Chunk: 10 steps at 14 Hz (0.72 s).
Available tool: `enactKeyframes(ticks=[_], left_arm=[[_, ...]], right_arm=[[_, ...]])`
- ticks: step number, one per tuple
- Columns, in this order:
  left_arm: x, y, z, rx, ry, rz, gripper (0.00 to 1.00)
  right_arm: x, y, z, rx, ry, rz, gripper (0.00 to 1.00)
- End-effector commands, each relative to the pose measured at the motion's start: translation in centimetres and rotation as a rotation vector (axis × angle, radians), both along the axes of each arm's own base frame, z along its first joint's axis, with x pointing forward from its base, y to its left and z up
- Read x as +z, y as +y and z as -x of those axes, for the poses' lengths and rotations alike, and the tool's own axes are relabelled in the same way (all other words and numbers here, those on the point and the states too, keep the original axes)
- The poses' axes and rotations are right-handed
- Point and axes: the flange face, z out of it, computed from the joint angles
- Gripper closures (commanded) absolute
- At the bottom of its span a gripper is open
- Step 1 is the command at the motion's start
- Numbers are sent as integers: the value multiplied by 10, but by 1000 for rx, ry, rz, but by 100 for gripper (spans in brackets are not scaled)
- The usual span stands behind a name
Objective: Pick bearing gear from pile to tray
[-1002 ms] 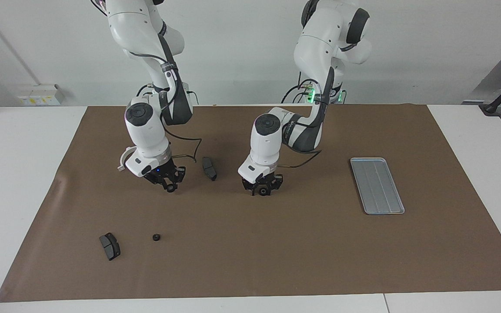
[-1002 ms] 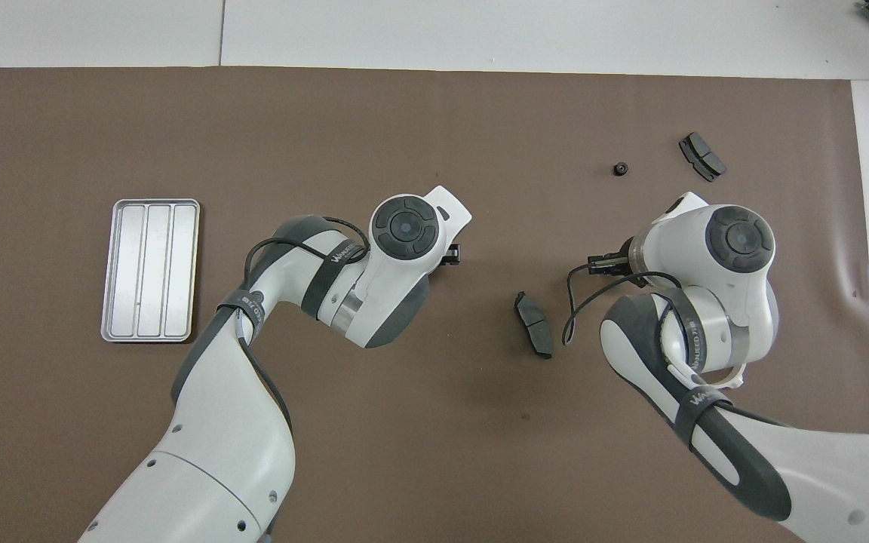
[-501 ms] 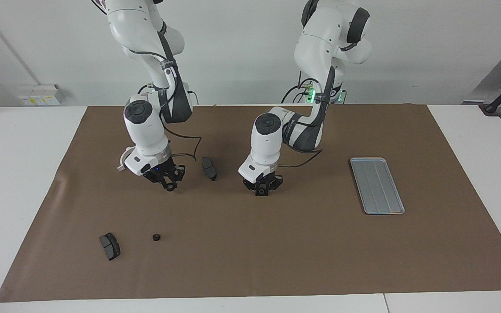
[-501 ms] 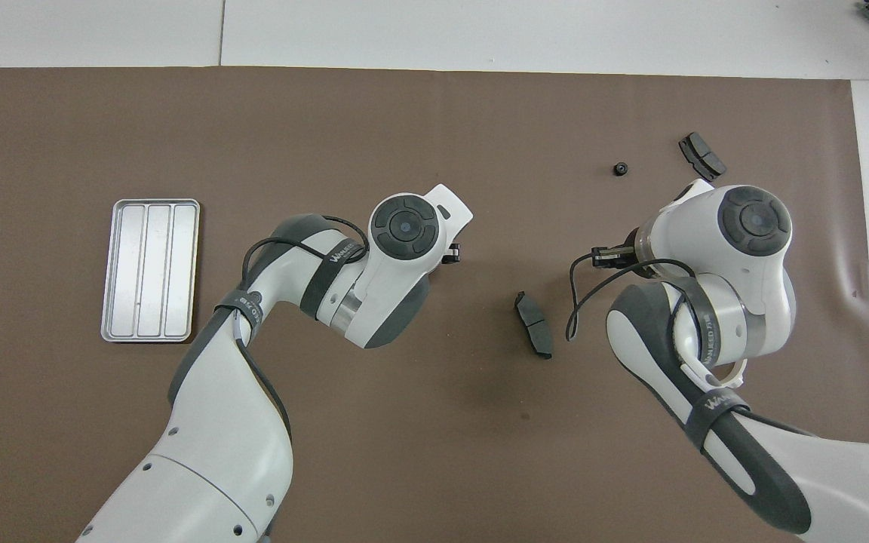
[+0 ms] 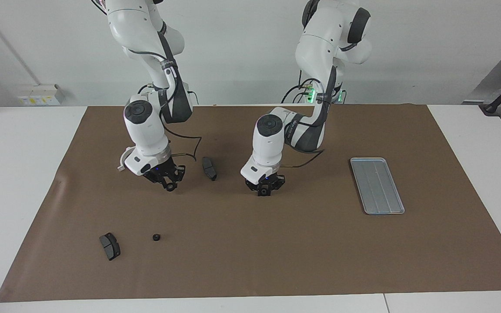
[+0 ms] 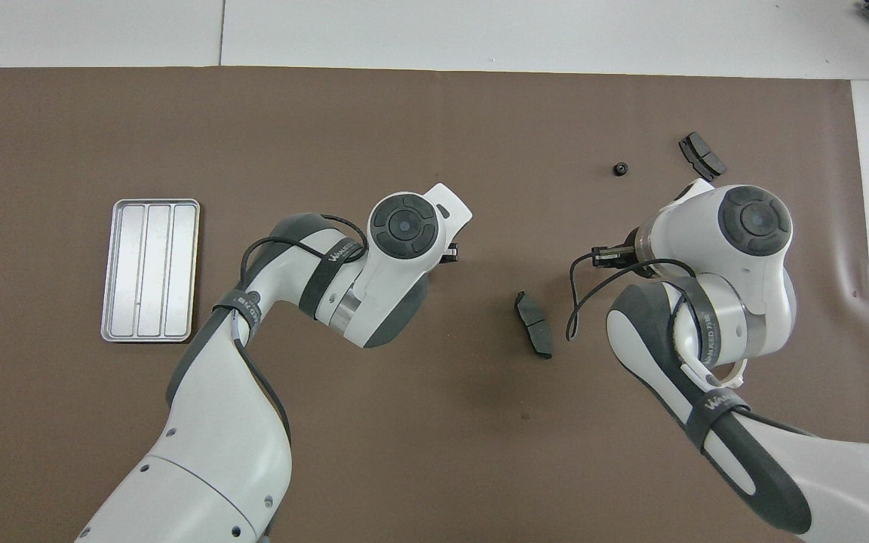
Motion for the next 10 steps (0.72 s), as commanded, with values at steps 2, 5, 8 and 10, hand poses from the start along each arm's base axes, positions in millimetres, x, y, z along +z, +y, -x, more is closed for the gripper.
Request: enactKeyframes(ticks=[2,5,8,10], left_arm=[[56,62,-28,31,27,4,100],[91,136,-43,-44,77,3,100],[90,205,-46,-105,117,1,100],[78,245,-47,-136,125,2,100]], right_arm=[[8,36,4,-66,-8,-36,100],[20,113,5,-171,-33,-80,100],[32,177,4,-263,-65,-131,100],[22,232,0,-324,-68,-167,100]])
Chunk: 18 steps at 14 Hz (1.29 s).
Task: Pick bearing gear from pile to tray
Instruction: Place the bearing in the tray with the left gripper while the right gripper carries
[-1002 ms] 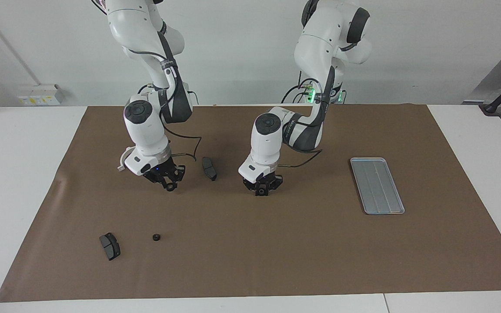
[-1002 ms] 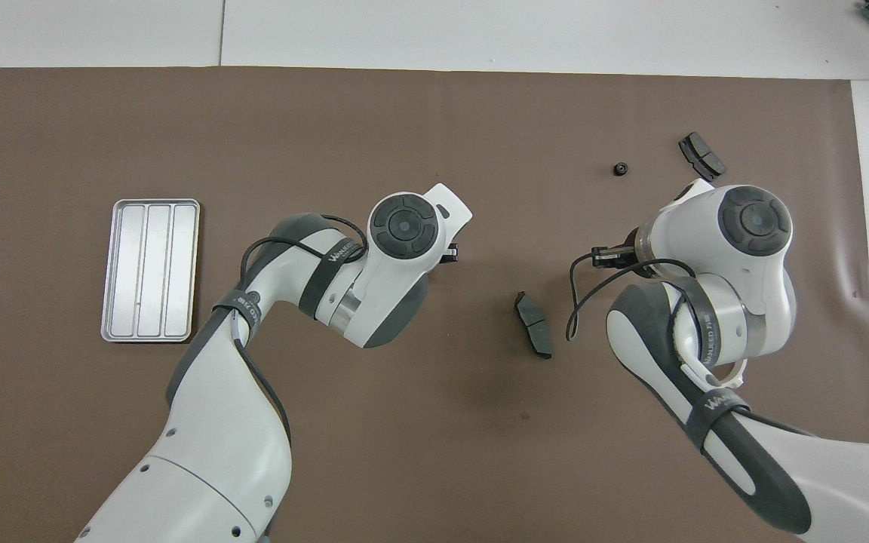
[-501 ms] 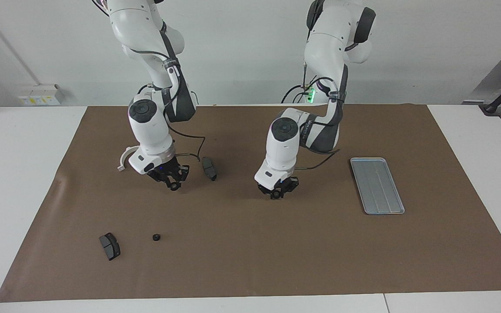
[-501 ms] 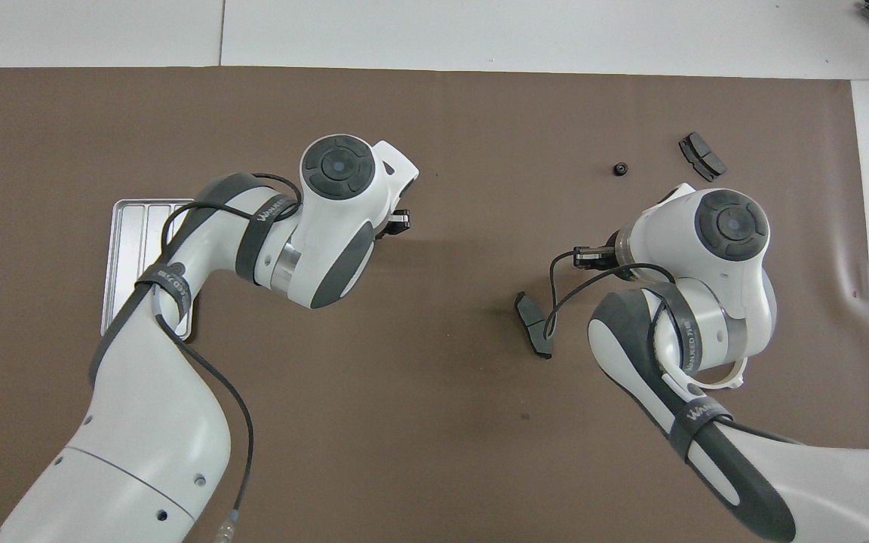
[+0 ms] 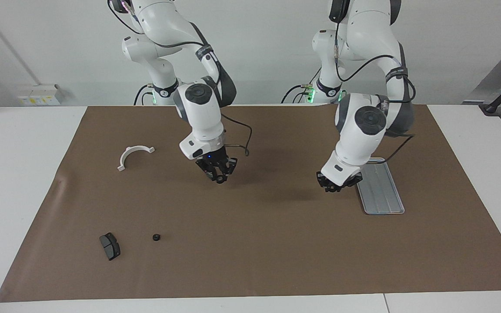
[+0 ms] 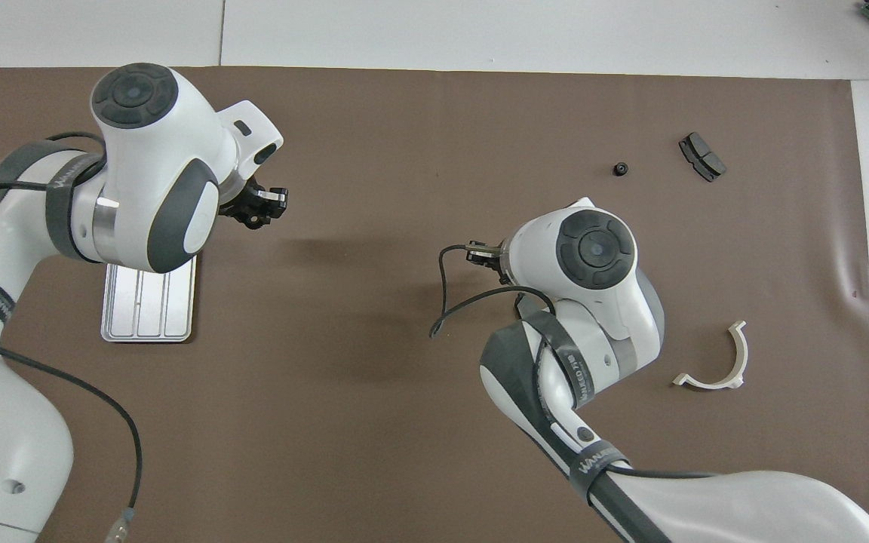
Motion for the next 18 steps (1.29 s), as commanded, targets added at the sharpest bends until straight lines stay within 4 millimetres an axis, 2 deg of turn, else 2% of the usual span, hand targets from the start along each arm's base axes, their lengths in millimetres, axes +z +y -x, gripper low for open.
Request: enactKeyframes(ticks=[1,2,4,6,7,9,10,11,12,13,14,16,17,18], left_arm=[[-14,47,11,-37,12,25,100],[-24,59,14,-52,4,28,100],[-41,89,21,-60,-51,35,100],[-57,114,28,-68,-77,35,100],[-58,127,28,-74,-76,34,100],[-58,148,27,-83,-76,33,100],[-62,153,30,-92,-71,32,100],[-67,160,33,-87,-62,32,100],[-71,163,35,-82,-59,32,100],[-74,164,37,-81,-59,31,100],[-77,164,38,-81,-59,31,92],[-78,163,39,-82,-53,32,53],[-77,164,39,-81,-56,31,33],[-75,162,38,-85,-58,31,16]], right_arm=[[-17,64,-19,-86,-5,-60,100],[-23,82,-18,-104,-4,-66,100],[-32,101,-12,-110,-11,-82,100],[-44,105,-7,-107,-1,-70,100],[-52,111,-4,-106,-2,-68,100],[-59,112,-1,-101,-12,-52,98],[-62,112,1,-99,-8,-47,84],[-64,111,2,-100,-5,-45,54],[-65,111,3,-100,-2,-42,1],[-65,109,2,-99,-5,-36,0],[-63,109,2,-86,-13,-21,0],[-53,93,-6,-84,-25,14,0],[-31,71,-17,-96,-38,30,0],[-13,39,-34,-107,-44,43,0]])
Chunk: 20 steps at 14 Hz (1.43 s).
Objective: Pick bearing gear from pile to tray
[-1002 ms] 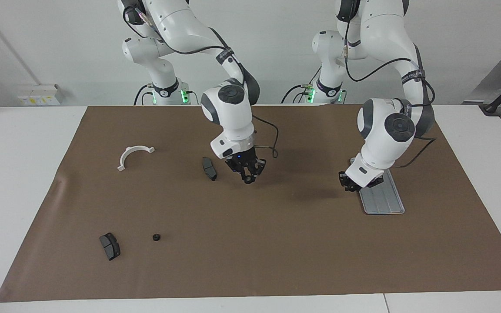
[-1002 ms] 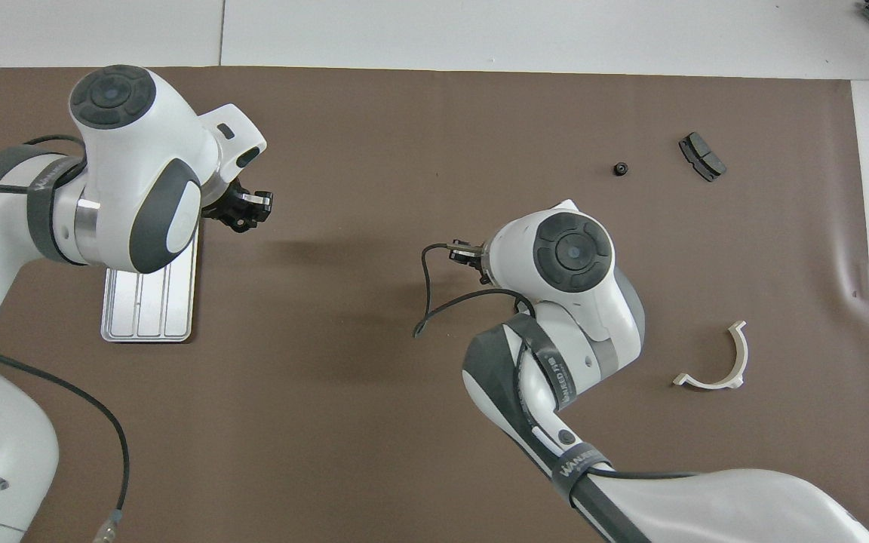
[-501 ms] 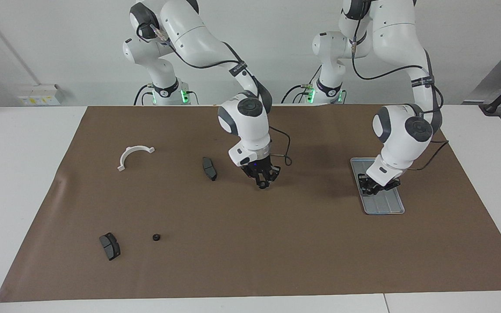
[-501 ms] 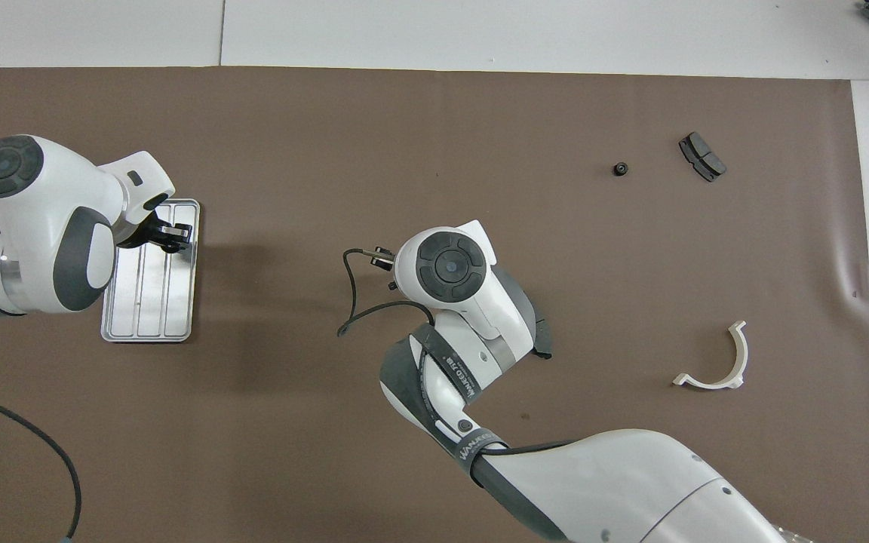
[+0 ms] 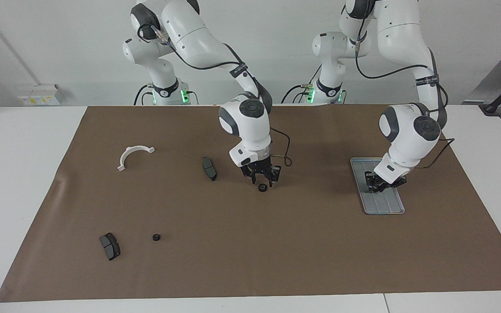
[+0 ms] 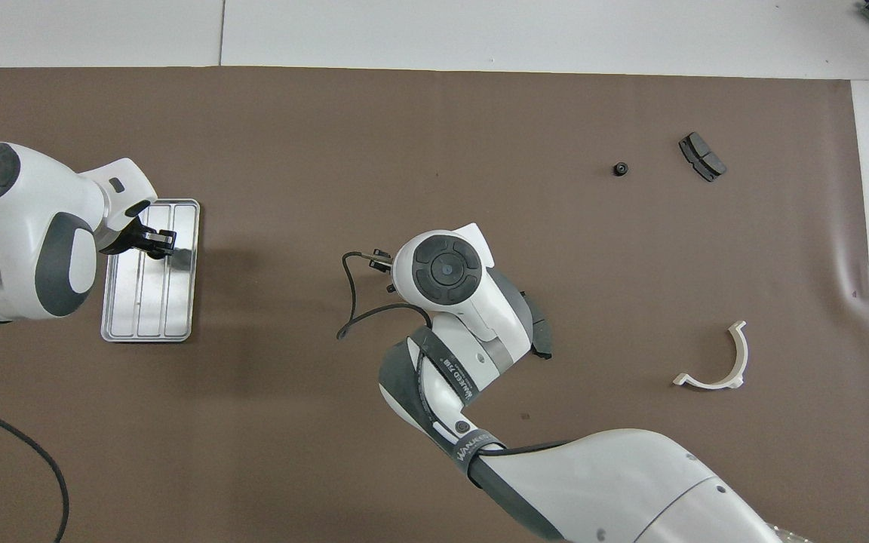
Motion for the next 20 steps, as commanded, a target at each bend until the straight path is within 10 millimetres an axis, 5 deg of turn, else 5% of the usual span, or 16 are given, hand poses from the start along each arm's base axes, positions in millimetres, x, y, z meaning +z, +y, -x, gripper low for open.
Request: enactKeyframes(ticks=[1,3,5,8,12,17,20], left_arm=[[11,-2,6,-13,-26,15,5],[26,-11,-5,-10,-44,18,1],[53,-35,-18,49,-34,31,9],[72,-130,-13,164,-49,43,9],[77,-250,19,245,-82,70,3],[61,-349,45,283,-101,95,0],[48,-380,50,253,-94,91,0]], right_arm=[[51,-78,-34,10,-19,45,0],[56,-130,-59,41,-27,66,0],[55,-189,-82,69,-42,86,0],[47,-264,-115,164,-45,119,0],[17,-304,-159,226,-53,143,0],[-6,-309,-167,263,-66,144,1],[-10,-314,-168,263,-84,139,33]])
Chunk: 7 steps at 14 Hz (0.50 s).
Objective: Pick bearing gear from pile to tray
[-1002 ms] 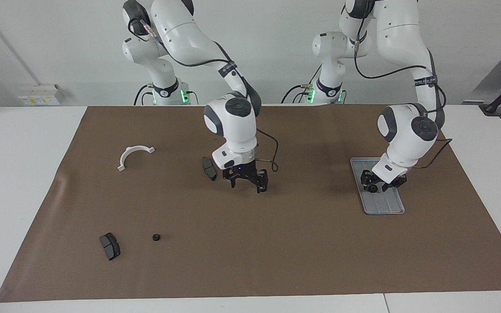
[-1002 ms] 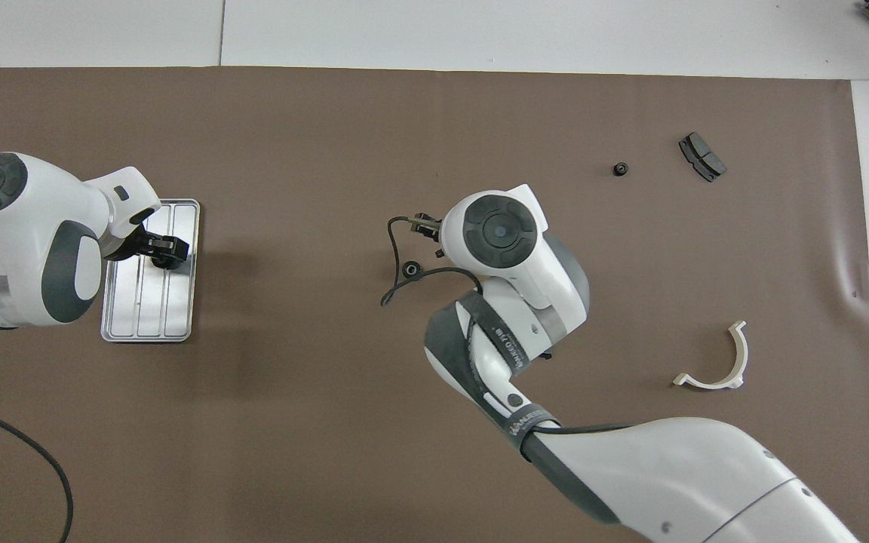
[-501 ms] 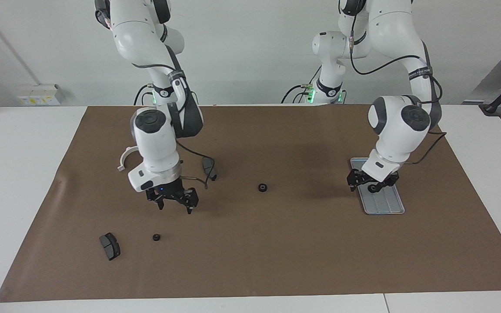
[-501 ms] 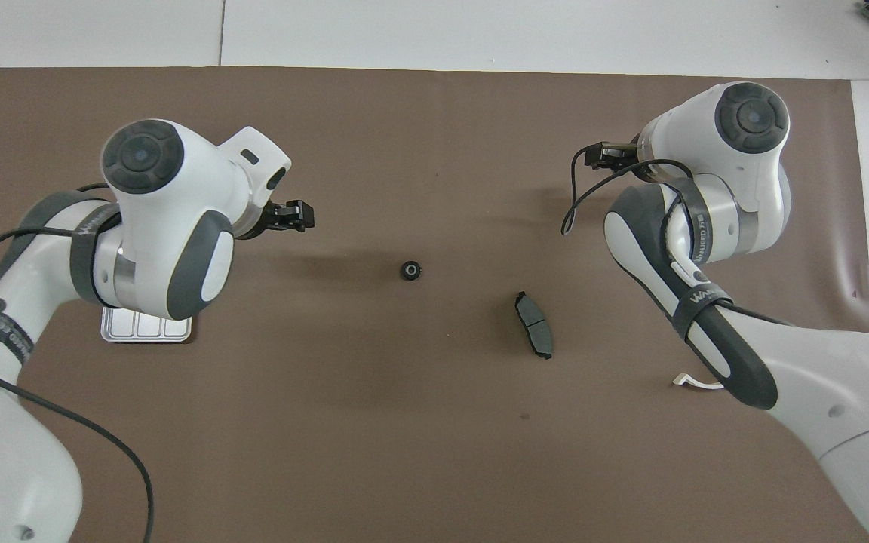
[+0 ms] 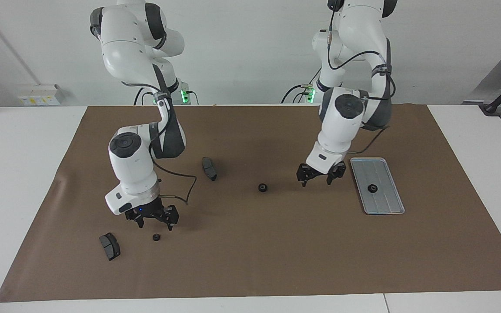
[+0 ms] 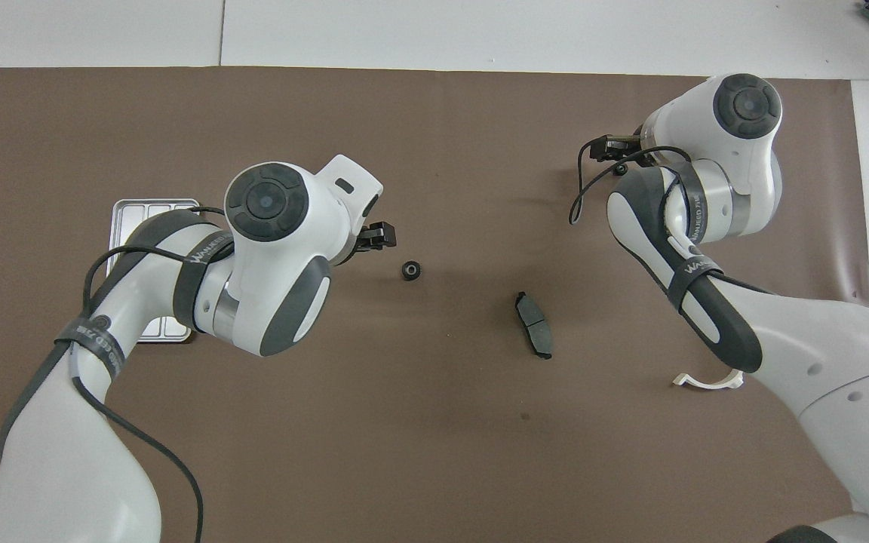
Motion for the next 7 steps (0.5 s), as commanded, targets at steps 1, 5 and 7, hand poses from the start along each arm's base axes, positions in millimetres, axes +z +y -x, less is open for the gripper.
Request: enactKeyframes(ticks=[1,5,7], left_arm=[[-18,-30,-6,11,-4,-9,0],[-28,-35,-6,16,-14,-14,3],[-34,-35,-5,14,-23,-8,5]], right_arm=[[-1,-5,-6,20,-20,-15,44],[-10,-9,-2,18,-4,-14,53],[-17,-9,2,18,-1,-16,53]])
